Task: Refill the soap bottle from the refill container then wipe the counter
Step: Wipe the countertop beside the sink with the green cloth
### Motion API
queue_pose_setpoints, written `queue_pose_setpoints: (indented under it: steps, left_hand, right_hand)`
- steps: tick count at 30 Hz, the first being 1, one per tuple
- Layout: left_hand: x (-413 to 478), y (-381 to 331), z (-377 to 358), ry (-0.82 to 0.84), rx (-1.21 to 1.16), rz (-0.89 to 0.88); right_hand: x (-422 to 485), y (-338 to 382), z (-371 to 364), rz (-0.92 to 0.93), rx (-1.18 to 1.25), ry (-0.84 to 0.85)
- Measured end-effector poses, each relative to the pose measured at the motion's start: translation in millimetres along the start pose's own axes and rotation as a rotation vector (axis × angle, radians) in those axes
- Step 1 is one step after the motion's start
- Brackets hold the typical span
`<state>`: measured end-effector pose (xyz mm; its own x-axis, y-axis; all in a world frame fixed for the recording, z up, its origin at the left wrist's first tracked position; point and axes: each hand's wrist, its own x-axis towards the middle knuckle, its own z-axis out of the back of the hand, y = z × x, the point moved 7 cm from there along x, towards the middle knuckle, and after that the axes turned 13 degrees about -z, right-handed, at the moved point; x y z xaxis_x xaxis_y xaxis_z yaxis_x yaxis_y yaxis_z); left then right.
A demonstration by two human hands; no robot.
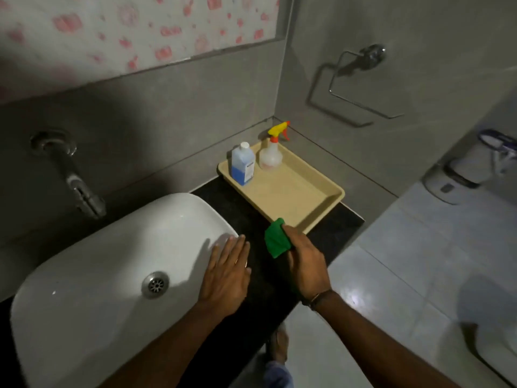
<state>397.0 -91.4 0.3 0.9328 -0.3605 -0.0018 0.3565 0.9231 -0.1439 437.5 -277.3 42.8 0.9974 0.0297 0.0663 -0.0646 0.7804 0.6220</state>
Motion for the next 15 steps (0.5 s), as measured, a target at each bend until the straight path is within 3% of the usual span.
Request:
queue_pose_setpoints:
  steps: [8,11,15]
  left_hand:
    - [-17,1,-1,-0.015,-0.044,-0.063]
    - [-16,4,0,-0.046,-0.064,-0.060]
    - [-22,5,-3,-0.036,-0.077,-0.093]
  right_hand:
    - [-26,-43,-82,-0.287,-0.270,0.223]
    - [-40,-48,-120,-0.191,-0.470,0.372]
    - [-49,-53,-127,-0.084,-0.532,0.299]
